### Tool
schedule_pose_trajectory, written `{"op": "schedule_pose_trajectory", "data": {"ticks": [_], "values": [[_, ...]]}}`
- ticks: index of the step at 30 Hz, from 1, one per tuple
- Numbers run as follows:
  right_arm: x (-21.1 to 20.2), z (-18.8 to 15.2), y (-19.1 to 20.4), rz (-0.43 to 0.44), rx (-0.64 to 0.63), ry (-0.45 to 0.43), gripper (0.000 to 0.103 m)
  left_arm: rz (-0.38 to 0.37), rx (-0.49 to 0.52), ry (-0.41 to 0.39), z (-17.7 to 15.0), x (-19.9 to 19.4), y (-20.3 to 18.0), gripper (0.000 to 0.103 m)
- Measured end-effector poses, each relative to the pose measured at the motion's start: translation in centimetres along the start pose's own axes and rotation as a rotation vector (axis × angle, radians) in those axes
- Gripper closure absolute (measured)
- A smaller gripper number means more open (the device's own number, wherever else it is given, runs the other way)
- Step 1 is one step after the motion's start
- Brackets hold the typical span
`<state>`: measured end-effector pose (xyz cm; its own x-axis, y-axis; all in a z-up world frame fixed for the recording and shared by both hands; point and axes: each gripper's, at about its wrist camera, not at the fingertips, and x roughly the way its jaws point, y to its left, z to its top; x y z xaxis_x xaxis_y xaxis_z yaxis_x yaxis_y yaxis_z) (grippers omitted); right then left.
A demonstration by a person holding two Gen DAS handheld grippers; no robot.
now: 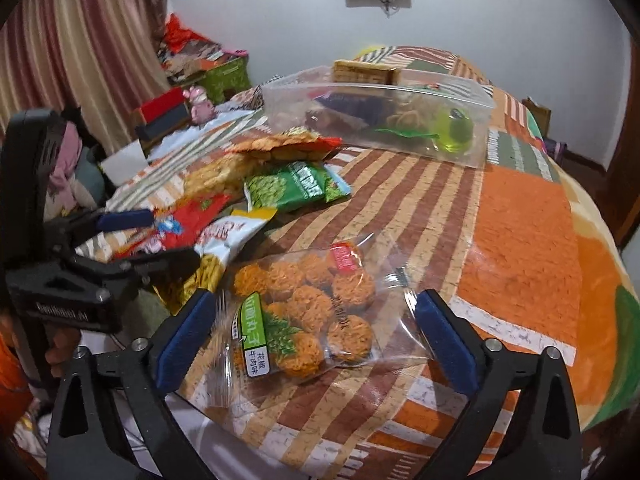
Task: Organize snacks
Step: 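Move both tools back toward the remaining snack bags on the bed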
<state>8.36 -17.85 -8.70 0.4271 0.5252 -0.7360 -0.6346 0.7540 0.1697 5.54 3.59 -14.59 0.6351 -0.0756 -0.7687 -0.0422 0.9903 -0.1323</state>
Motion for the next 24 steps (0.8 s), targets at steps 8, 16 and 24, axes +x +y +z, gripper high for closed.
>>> {"op": "schedule_pose_trajectory", "data": {"ticks": [8,16,24], "values": [[0.8,-0.4,-0.3,-0.008,-0.034,0.021,0.001,0.025,0.021,-0.024,-0.7,-0.4,0.0,0.006],[0.8,-0.4,-0.9,0.013,-0.014,0.005,0.009,0.023,0.009,-0.033,-0.9,-1.0,0.5,0.024],[-0.2,0.0,-2.4,0.046,0.066,-0.022,0.033,0.035,0.072,-0.047,-1.0,-2.2,-0.7,0.049]]}}
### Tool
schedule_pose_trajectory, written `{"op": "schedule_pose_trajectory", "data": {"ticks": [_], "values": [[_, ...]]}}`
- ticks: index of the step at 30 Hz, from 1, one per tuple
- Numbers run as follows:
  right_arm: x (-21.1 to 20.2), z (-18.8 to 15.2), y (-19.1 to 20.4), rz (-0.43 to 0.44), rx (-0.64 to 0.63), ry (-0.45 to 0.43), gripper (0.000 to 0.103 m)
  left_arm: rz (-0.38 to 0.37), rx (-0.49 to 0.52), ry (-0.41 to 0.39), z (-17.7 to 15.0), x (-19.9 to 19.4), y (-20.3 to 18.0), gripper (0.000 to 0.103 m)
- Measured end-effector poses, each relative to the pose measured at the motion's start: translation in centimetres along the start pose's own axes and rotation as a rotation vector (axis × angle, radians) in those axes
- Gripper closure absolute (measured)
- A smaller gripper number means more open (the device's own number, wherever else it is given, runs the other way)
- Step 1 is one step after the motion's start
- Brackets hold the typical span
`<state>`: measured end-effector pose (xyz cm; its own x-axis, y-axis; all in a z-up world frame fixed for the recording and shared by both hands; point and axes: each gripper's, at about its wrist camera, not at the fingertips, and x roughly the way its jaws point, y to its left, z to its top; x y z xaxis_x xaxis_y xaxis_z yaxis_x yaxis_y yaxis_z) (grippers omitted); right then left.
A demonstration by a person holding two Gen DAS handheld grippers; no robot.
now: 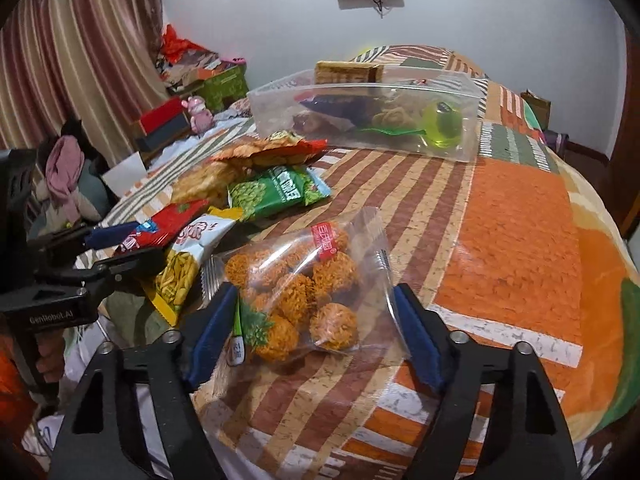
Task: Organize snacks
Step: 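Move both tools back toward the remaining snack bags on the bed, then grasp the red chip bag with the left tool while the right tool grasps the orange-puff bag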
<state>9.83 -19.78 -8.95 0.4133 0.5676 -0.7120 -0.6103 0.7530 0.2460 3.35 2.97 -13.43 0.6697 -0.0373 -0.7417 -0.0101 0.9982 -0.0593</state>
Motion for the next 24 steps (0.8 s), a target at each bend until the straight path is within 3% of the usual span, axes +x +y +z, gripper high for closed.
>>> {"op": "schedule_pose_trajectory", "data": {"ticks": [7,13,20,24], "values": [[-0.7,0.5,-1.0,0.016,0.044,-0.022,0.049,-0.023,-0.019,-0.008,0.7,-0.8,0.4,0.063],[-1.6,1.3,-1.6,-0.004,0.055,-0.062,0.060,-0.042,-0.061,-0.015,1.7,-0.9,0.9,0.068],[-2.8,2.3,-3.1,-0.017,0.100,-0.114,0.063,-0.057,-0.107,-0.021,2.8,-0.2,1.5,0.069],[-3.2,2.8,-3.3,-0.023,0.102,-0.133,0.063,-0.066,-0.101,-0.044,3.7,-0.9,1.5,0.077]]}}
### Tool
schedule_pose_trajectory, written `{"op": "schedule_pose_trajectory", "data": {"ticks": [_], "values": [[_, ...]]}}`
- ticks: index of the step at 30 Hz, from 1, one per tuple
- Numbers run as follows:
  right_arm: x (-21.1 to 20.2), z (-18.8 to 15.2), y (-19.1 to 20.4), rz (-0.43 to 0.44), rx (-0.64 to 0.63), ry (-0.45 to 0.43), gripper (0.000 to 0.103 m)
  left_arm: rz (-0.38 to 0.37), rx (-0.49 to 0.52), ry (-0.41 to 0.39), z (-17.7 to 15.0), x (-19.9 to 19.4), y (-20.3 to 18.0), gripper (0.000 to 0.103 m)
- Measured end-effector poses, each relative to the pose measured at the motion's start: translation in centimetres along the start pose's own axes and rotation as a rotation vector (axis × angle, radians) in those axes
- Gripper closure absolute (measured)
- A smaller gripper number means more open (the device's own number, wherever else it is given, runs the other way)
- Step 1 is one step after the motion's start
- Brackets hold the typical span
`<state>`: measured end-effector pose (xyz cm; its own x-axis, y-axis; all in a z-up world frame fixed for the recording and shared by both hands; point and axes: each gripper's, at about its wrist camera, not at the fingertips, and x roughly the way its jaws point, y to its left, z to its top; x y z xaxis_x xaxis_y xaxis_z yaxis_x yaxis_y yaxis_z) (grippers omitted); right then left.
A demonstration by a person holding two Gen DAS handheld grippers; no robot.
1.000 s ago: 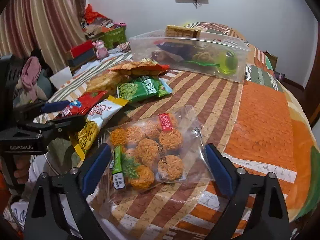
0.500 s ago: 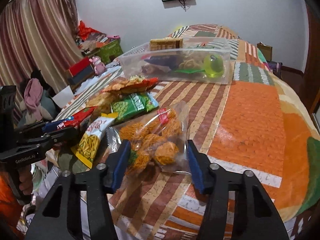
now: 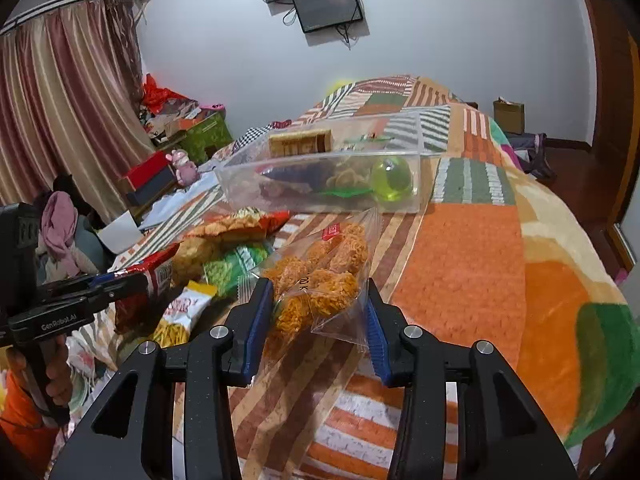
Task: Organize snacks
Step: 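Grasp the red chip bag with the left tool while the right tool grasps the orange-puff bag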
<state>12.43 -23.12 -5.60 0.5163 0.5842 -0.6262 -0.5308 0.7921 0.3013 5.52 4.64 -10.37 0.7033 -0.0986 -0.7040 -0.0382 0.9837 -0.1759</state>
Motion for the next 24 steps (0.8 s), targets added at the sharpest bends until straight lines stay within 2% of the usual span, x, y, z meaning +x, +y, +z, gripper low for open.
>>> {"op": "schedule_pose_trajectory", "data": {"ticks": [3,12,24], "values": [[-0.1,0.5,-0.1,0.002,0.005,-0.014,0.063,-0.004,0.015,-0.015,0.8,-0.5,-0.4,0.081],[-0.4,1.9,-0.3,0.003,0.001,-0.055,0.063,-0.031,0.025,-0.060,3.5,-1.3,-0.9,0.083],[-0.2,5.0,-0.8,-0.004,-0.013,-0.109,0.063,-0.051,0.077,-0.134,9.2,-1.2,-2.4,0.088]]}}
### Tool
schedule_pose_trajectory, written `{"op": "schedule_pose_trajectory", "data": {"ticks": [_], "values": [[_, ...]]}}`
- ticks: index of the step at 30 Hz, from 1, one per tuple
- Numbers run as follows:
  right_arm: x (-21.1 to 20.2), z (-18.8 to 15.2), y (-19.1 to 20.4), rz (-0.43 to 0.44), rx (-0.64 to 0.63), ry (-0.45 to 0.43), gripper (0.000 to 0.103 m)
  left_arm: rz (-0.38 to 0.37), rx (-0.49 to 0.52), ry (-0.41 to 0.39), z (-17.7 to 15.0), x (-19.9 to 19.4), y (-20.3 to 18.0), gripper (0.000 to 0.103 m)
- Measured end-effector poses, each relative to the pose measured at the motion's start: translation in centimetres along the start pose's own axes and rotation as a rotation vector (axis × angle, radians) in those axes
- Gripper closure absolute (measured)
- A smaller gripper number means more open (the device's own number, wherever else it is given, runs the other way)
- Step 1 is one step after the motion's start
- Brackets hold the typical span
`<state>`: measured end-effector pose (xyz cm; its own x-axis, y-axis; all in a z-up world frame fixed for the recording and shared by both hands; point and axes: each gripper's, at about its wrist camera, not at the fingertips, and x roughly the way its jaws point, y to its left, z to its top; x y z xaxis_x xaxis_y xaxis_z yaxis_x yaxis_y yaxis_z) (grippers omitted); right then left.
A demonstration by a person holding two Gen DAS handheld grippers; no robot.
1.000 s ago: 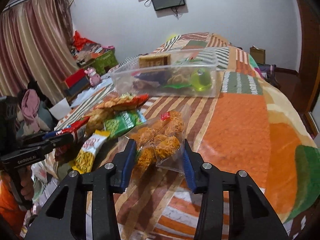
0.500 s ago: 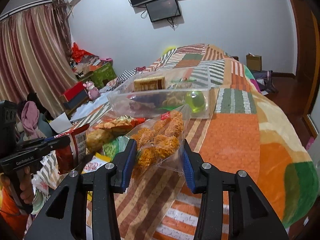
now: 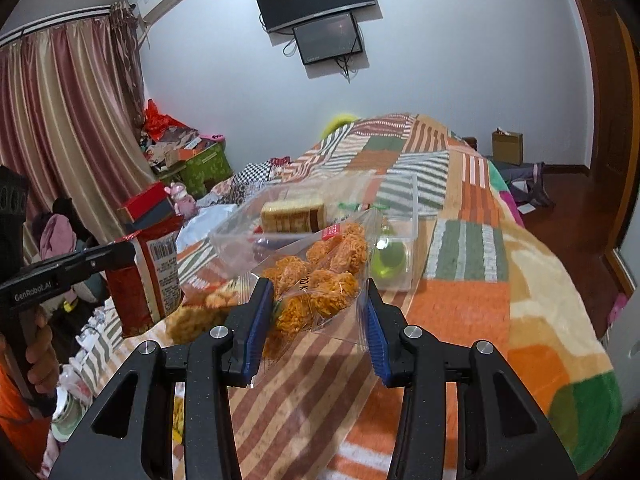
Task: Organize snacks
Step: 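Grasp the red chip bag with the left tool while the right tool grasps the orange-puff bag, then carry both bags over the clear box and open both tools to drop them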
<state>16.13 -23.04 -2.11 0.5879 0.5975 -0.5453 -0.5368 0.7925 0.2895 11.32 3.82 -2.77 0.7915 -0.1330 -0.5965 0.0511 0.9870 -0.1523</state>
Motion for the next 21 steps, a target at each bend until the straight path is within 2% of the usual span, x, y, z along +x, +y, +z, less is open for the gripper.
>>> {"op": "schedule_pose_trajectory", "data": {"ticks": [15,21], "values": [[3.2,5.5,-0.8,-0.060,-0.054,-0.054,0.063,0.004,0.005,-0.083,7.5,4.8,1.4,0.088],[5.7,7.4,-1.7,-0.090,-0.073,-0.031,0.063,0.036,0.002,-0.063,8.8,8.6,2.3,0.088]]}}
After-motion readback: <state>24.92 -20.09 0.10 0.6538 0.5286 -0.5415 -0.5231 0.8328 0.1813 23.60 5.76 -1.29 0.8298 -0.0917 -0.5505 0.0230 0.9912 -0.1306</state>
